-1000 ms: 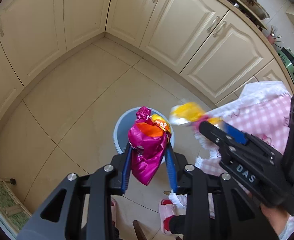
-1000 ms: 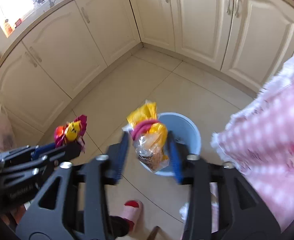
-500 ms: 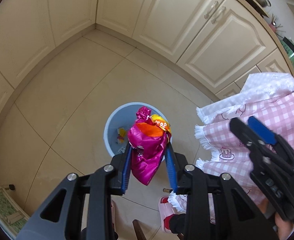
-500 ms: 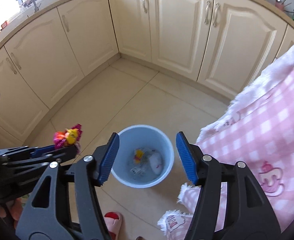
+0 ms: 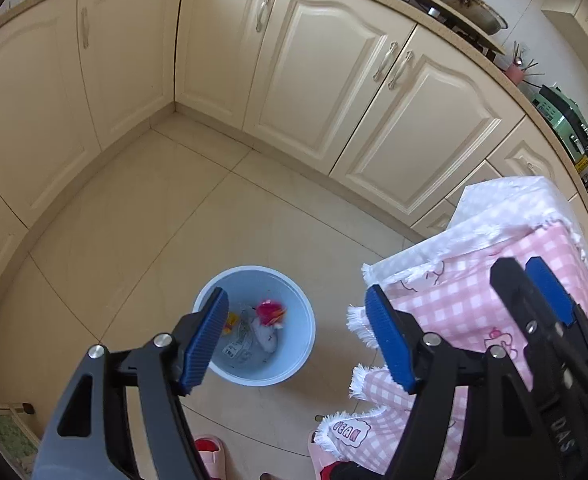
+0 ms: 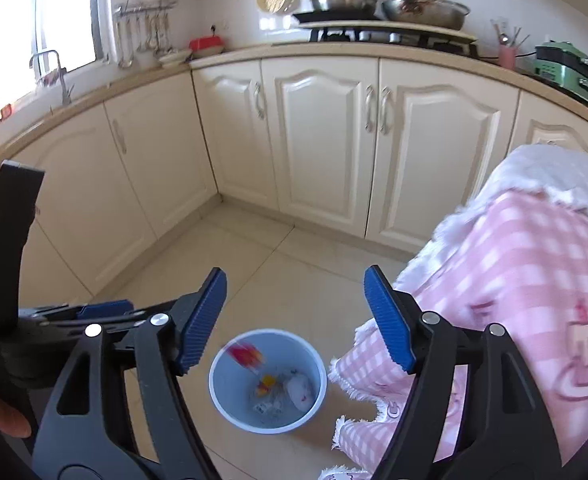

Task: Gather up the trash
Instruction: 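Carry both wrappers over the blue bin and open both tools to drop them, then grasp the red-white snack wrapper with the left tool while the right tool grasps an orange peel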

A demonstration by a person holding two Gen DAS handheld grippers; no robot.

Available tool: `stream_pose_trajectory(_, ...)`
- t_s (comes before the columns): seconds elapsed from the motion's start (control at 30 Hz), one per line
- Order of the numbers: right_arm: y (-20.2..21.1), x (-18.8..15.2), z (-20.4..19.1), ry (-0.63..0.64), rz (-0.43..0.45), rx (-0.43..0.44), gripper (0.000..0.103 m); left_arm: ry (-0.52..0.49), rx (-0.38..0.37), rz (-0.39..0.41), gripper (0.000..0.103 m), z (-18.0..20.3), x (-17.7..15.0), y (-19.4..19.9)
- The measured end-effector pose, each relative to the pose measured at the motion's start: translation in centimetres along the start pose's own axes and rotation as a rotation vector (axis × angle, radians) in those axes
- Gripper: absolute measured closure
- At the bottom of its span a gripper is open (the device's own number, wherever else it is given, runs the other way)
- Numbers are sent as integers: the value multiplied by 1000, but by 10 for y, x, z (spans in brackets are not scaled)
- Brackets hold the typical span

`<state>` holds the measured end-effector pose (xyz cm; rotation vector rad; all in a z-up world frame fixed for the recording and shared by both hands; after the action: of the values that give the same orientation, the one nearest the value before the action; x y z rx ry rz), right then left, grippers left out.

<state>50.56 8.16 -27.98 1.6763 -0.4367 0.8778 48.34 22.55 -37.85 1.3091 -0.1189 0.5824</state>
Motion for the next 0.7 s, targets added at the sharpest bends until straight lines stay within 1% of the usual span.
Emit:
stream_pose_trajectory(0.1, 14, 3, 3, 0, 12, 1, 31, 1, 1, 16, 33, 2, -6, 18)
stream_pose_trajectory(0.37, 72, 9, -2, 13, 66, 18, 30, -15, 11, 125, 33, 17, -22, 94)
stream_pose_trajectory(0.57, 128, 7, 6, 1, 122, 25, 29, -75, 10, 235, 33, 50, -35, 159)
stream_pose_trajectory(0.7, 167, 1, 33, -30, 154, 5, 28, -145, -6, 294, 31, 87, -47, 193)
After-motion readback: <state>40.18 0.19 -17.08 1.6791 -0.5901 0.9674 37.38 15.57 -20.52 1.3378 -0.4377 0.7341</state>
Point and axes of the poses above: each gripper's, at about its wrist camera, not at the fingertips, and y roughly against the way its jaws point, z to its right, x to its top, the point moved 10 cm from there along -y, roughly the way its jaws point, and after that the axes turned 7 degrees about -z, right-handed, at the moved point
